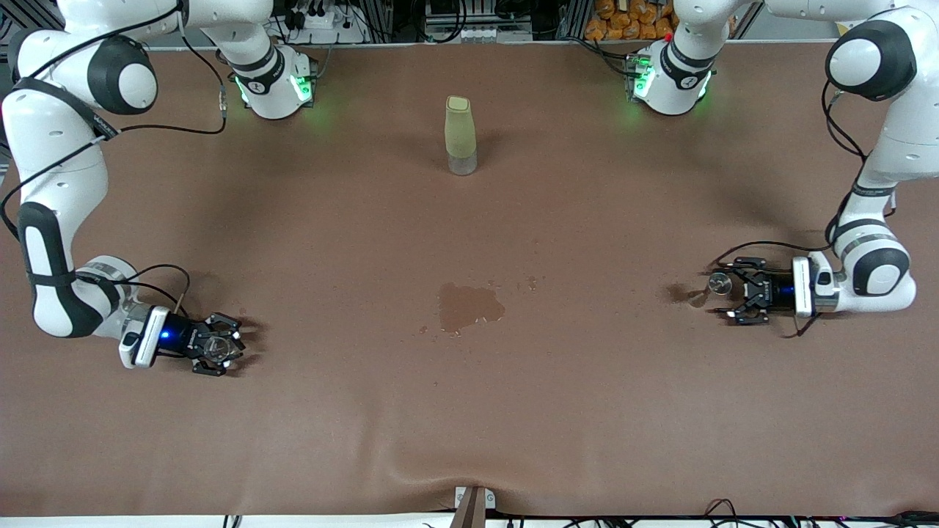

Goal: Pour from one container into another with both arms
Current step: 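Lower the jigger with the left gripper while the right gripper lowers the beaker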

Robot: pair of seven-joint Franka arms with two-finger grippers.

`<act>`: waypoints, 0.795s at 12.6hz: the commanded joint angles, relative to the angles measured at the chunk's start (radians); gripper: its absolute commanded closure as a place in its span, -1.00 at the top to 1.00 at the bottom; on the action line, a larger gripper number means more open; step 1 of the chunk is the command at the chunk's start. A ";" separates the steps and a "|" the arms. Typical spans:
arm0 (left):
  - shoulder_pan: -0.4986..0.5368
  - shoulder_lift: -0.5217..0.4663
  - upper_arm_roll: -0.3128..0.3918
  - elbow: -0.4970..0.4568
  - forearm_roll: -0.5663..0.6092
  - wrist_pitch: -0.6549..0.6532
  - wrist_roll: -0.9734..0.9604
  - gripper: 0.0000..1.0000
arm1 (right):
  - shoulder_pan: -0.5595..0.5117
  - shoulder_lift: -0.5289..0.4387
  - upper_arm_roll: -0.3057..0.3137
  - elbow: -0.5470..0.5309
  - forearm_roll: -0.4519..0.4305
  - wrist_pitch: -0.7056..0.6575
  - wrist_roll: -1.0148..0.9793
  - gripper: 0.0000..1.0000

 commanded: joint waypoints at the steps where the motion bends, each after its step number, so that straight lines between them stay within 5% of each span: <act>1: 0.025 -0.046 0.029 0.060 0.094 -0.021 -0.253 1.00 | -0.039 0.014 0.022 0.023 -0.053 -0.017 -0.008 -1.00; 3: 0.023 -0.071 0.030 0.148 0.180 -0.021 -0.439 1.00 | -0.062 0.015 0.022 0.023 -0.089 -0.017 -0.009 -1.00; 6: -0.026 -0.211 0.025 0.152 0.283 -0.020 -0.793 1.00 | -0.074 0.025 0.022 0.023 -0.105 -0.016 -0.047 -1.00; 7: -0.062 -0.277 0.023 0.152 0.320 -0.018 -0.928 1.00 | -0.074 0.028 0.022 0.023 -0.105 -0.016 -0.049 -0.57; 8: -0.114 -0.354 0.025 0.152 0.360 -0.017 -1.083 1.00 | -0.074 0.028 0.022 0.023 -0.102 -0.014 -0.049 0.60; 9: -0.171 -0.426 0.023 0.151 0.413 -0.017 -1.225 1.00 | -0.074 0.028 0.022 0.023 -0.094 -0.016 -0.049 1.00; 10: -0.223 -0.490 0.017 0.151 0.470 -0.017 -1.366 1.00 | -0.079 0.028 0.022 0.023 -0.094 -0.017 -0.048 1.00</act>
